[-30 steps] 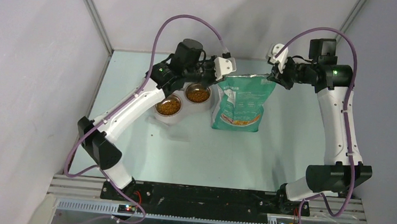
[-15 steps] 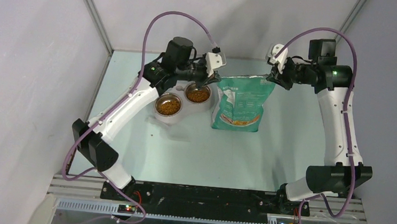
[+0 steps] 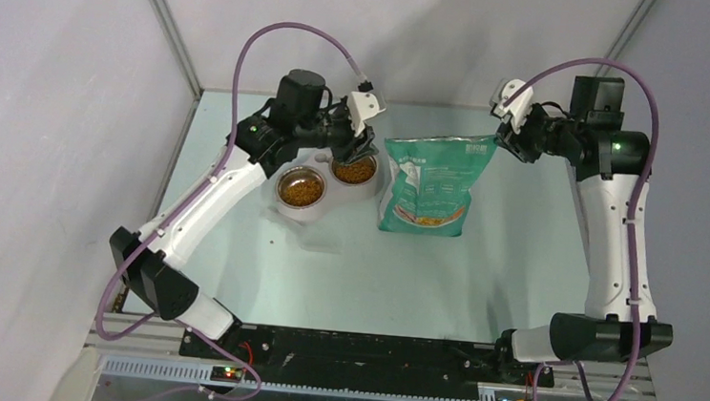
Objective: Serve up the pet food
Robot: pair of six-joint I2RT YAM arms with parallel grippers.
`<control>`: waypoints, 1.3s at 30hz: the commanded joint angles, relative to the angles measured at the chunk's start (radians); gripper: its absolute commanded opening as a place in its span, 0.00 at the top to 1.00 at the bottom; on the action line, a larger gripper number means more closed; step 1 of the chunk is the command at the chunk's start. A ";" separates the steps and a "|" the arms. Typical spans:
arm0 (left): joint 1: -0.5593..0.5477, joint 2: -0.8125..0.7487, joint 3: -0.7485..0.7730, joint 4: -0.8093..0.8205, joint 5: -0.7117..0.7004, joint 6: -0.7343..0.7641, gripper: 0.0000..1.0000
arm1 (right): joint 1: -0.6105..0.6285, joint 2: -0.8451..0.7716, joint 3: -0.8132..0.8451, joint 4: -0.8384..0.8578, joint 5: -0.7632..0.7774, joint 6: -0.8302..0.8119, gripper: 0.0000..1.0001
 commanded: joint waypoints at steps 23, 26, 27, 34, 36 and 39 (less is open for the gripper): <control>0.246 -0.206 -0.182 0.143 -0.487 -0.376 0.04 | -0.316 -0.105 -0.149 0.346 0.078 0.709 0.28; 0.311 -0.243 -0.178 0.164 -0.614 -0.407 0.01 | -0.345 -0.103 -0.141 0.330 0.146 0.795 0.21; 0.324 -0.250 -0.173 0.173 -0.630 -0.405 0.00 | -0.348 -0.107 -0.154 0.341 0.179 0.835 0.17; 0.386 -0.331 -0.216 0.245 -0.731 -0.415 0.00 | -0.282 -0.145 -0.205 0.437 0.598 1.033 0.01; 0.387 -0.344 -0.234 0.232 -0.706 -0.427 0.00 | -0.254 -0.162 -0.205 0.439 0.644 1.018 0.00; 0.387 -0.359 -0.262 0.220 -0.665 -0.449 0.00 | -0.222 -0.184 -0.172 0.433 0.668 0.999 0.00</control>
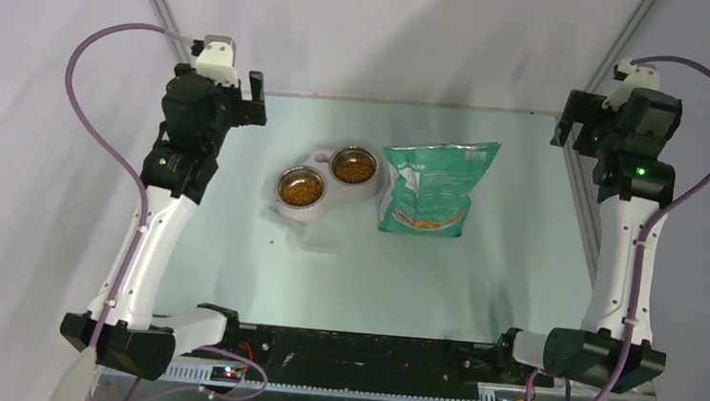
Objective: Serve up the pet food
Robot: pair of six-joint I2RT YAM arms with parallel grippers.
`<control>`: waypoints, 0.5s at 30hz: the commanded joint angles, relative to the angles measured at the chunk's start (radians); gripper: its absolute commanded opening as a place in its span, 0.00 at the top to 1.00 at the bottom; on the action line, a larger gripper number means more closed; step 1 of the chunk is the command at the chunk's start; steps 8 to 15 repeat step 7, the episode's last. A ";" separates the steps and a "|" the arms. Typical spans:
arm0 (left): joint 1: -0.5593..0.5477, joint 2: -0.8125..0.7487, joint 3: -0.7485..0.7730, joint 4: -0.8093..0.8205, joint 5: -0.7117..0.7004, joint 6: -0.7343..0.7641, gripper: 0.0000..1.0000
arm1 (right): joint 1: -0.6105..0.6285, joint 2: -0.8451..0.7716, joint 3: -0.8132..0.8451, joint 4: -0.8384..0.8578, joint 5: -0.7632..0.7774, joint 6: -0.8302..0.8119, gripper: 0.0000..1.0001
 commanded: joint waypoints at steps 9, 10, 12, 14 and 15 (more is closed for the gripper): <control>0.003 -0.031 -0.051 0.022 0.048 -0.057 0.00 | 0.159 -0.095 0.076 0.143 0.235 -0.046 0.01; 0.003 -0.031 -0.051 0.022 0.048 -0.057 0.00 | 0.159 -0.095 0.076 0.143 0.235 -0.046 0.01; 0.003 -0.031 -0.051 0.022 0.048 -0.057 0.00 | 0.159 -0.095 0.076 0.143 0.235 -0.046 0.01; 0.003 -0.031 -0.051 0.022 0.048 -0.057 0.00 | 0.159 -0.095 0.076 0.143 0.235 -0.046 0.01; 0.003 -0.031 -0.051 0.022 0.048 -0.057 0.00 | 0.159 -0.095 0.076 0.143 0.235 -0.046 0.01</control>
